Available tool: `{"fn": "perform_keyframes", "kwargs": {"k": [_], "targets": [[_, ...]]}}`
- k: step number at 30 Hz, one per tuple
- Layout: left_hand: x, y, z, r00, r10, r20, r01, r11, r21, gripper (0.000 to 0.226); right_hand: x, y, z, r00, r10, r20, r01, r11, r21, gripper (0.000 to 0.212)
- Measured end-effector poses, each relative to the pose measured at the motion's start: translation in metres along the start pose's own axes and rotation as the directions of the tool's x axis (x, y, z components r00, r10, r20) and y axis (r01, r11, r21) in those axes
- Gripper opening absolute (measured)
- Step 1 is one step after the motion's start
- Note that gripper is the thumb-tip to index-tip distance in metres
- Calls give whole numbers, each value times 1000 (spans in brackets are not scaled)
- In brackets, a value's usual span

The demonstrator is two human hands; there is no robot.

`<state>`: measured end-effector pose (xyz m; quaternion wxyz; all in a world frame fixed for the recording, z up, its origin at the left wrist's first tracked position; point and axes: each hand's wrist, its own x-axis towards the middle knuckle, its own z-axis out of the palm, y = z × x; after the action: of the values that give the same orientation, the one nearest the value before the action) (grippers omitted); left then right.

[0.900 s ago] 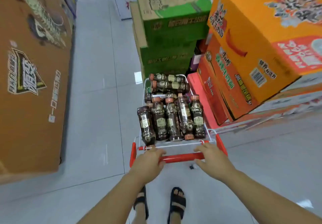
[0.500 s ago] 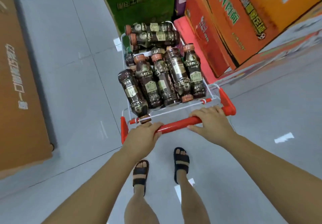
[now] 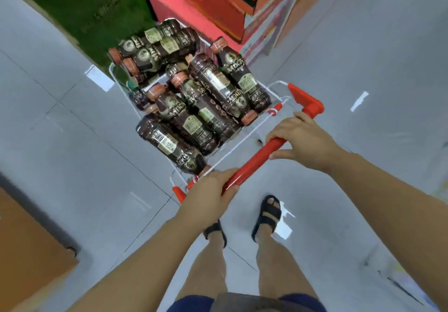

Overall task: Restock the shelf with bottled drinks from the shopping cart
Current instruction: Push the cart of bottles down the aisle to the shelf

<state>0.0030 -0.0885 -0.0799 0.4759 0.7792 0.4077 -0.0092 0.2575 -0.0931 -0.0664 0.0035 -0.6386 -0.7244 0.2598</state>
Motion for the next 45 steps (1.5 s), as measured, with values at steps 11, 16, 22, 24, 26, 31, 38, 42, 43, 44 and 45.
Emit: {"fn": "perform_keyframes", "kwargs": {"k": [11, 16, 22, 24, 26, 31, 38, 42, 43, 44, 45], "targets": [[-37, 71, 122, 991, 23, 130, -36, 995, 97, 46, -148, 48, 29, 993, 108, 42, -107, 994, -16, 32], [-43, 112, 180, 970, 57, 236, -87, 989, 117, 49, -225, 81, 39, 981, 188, 50, -188, 982, -4, 36], [-37, 153, 234, 901, 108, 421, -196, 966, 171, 51, -319, 108, 58, 936, 352, 4, -351, 934, 63, 38], [-35, 161, 246, 875, 142, 463, -268, 939, 218, 51, -347, 111, 67, 905, 424, -29, -418, 901, 117, 38], [-31, 168, 254, 850, 206, 485, -390, 865, 316, 51, -371, 110, 77, 867, 495, -62, -480, 861, 169, 37], [-16, 185, 253, 765, 336, 550, -617, 627, 475, 47, -406, 96, 101, 732, 664, -150, -630, 745, 219, 35], [35, 218, 258, 842, 230, 488, -474, 746, 467, 43, -421, 99, 118, 485, 863, -141, -832, 505, 230, 42], [65, 235, 262, 819, 379, 431, -573, 559, 600, 42, -422, 130, 115, 466, 879, -98, -844, 475, 250, 43], [74, 240, 262, 801, 422, 425, -598, 523, 607, 42, -421, 137, 114, 460, 882, -105, -845, 471, 252, 44], [85, 246, 262, 774, 470, 425, -629, 495, 599, 40, -419, 145, 112, 448, 886, -117, -848, 463, 259, 46], [96, 252, 262, 747, 517, 417, -657, 478, 583, 37, -417, 152, 110, 431, 893, -128, -853, 450, 266, 47]]}}
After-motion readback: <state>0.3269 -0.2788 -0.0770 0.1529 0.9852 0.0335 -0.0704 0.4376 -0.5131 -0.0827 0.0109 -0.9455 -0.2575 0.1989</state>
